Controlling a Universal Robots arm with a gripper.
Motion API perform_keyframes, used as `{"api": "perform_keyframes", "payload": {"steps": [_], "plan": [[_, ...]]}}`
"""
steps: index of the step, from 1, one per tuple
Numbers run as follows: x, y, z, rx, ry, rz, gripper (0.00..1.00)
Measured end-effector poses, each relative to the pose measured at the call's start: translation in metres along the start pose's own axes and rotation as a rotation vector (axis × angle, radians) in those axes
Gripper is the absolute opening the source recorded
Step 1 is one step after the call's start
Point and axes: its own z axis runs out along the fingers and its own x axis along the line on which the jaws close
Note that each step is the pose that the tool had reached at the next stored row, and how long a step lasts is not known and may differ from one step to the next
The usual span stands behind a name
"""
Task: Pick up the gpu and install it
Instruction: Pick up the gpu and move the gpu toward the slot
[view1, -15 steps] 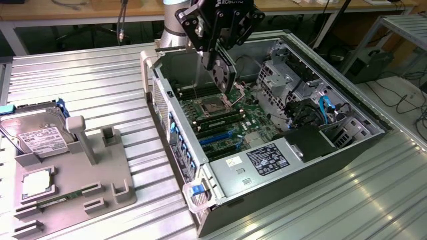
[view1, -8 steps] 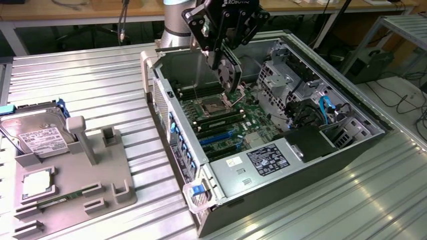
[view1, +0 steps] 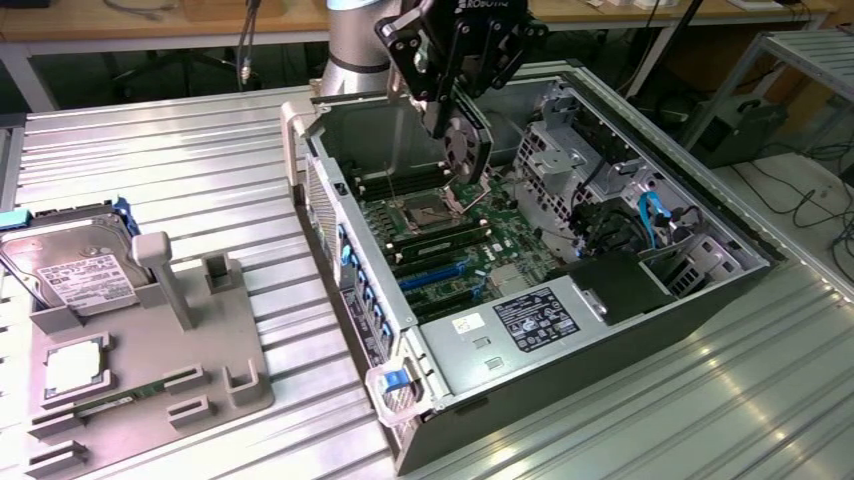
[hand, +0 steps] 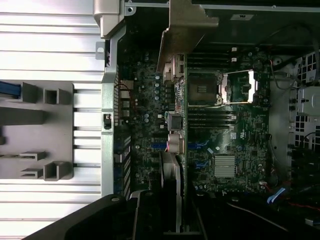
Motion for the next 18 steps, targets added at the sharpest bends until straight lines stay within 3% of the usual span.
{"api": "perform_keyframes", "payload": {"steps": [18], "plan": [[-0.026,-0.0005,0.0007,-0.0001,0.0001,-0.001,0.28]]}}
